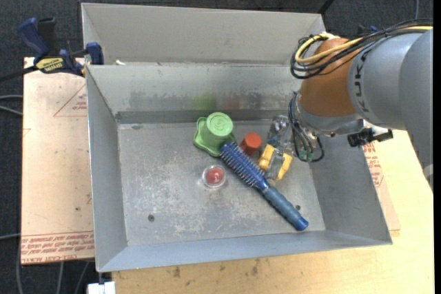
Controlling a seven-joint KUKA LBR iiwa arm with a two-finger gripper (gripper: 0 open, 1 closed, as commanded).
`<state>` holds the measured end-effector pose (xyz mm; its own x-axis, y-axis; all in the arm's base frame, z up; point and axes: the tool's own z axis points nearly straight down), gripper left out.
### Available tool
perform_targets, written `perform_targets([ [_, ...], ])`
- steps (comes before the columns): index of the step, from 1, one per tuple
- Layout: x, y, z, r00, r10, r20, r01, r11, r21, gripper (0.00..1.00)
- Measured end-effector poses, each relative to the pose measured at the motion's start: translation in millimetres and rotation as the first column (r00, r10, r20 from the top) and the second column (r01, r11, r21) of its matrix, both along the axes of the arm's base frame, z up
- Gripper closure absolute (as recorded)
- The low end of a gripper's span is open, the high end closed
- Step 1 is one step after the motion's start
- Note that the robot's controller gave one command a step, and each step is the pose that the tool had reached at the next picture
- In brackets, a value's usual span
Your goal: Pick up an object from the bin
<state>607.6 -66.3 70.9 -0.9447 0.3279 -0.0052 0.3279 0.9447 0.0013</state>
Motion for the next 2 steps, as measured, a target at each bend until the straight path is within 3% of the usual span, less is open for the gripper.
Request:
perform_targets([
  [1, 1.7, 0.1, 2.1, 1.000, 0.000, 0.005, 0.000, 1.000, -0.001, 1.00],
  [2, 3.9, 0.6, 79.2, 1.000, 0.002, 0.005, -0.002, 1.000, 0.001, 1.00],
])
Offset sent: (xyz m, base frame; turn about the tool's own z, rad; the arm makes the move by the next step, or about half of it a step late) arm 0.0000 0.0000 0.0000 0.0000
